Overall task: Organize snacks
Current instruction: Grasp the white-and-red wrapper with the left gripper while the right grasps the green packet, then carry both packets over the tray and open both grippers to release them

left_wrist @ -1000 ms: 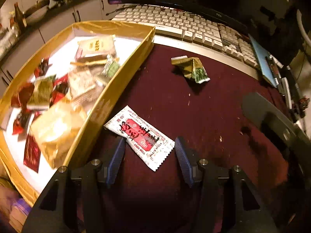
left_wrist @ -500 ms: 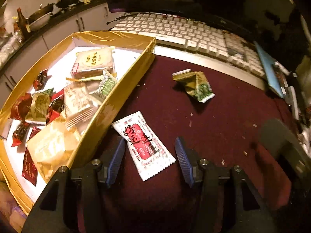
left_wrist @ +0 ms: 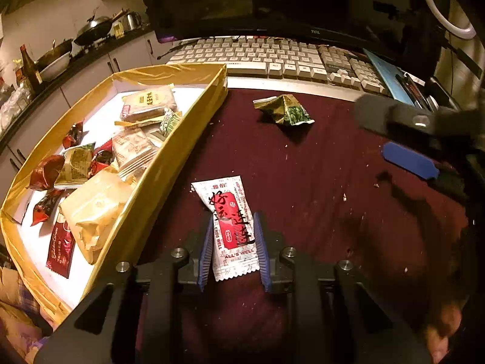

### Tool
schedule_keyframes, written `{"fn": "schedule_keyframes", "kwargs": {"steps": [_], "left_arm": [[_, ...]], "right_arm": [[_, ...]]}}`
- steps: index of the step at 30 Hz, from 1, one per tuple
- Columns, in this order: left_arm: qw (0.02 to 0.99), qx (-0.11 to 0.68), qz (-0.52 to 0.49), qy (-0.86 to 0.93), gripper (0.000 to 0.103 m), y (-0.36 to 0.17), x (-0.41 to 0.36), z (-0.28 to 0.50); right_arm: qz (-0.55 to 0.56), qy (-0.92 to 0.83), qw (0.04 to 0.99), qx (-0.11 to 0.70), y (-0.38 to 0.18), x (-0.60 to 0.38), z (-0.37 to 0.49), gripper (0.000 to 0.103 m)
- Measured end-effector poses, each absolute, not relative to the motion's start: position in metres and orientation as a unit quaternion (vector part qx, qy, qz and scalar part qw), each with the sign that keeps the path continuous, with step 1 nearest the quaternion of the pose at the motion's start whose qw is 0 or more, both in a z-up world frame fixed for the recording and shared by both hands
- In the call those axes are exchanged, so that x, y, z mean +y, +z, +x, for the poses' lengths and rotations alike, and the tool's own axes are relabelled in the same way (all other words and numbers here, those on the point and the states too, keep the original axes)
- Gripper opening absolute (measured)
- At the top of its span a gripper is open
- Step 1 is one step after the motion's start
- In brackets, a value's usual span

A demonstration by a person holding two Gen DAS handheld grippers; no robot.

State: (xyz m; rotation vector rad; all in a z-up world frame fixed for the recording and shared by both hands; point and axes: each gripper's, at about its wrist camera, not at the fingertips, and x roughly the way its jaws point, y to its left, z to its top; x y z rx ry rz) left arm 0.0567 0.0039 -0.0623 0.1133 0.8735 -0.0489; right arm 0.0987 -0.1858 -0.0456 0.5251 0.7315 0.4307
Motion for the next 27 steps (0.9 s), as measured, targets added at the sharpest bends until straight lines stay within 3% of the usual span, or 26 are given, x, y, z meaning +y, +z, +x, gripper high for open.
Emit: {"fn": "schedule_keyframes", "kwargs": {"steps": [15, 18, 22, 27], "left_arm": [[0.917, 0.391, -0.035, -0.064, 0.021, -0.027, 0.047, 0.035], [0.917, 0.390, -0.042, -0.072, 0.021, -0.025, 0.052, 0.035], [0.916, 0.391, -0.054, -0.077, 0.021, -0.026, 0.058, 0.034], [0.915, 0.392, -0.062, -0.075, 0.021, -0.026, 0.062, 0.032]], "right_arm": [[0.060, 0.185, 0.865, 0.462, -0.034, -0.111, 0.204, 0.082], [0.062, 0.201, 0.858, 0.468, -0.048, -0.108, 0.211, 0.070], [0.055, 0.190, 0.860, 0.471, -0.055, -0.108, 0.212, 0.042], [0.053, 0.190, 0.863, 0.466, -0.056, -0.108, 0.211, 0.038]]}}
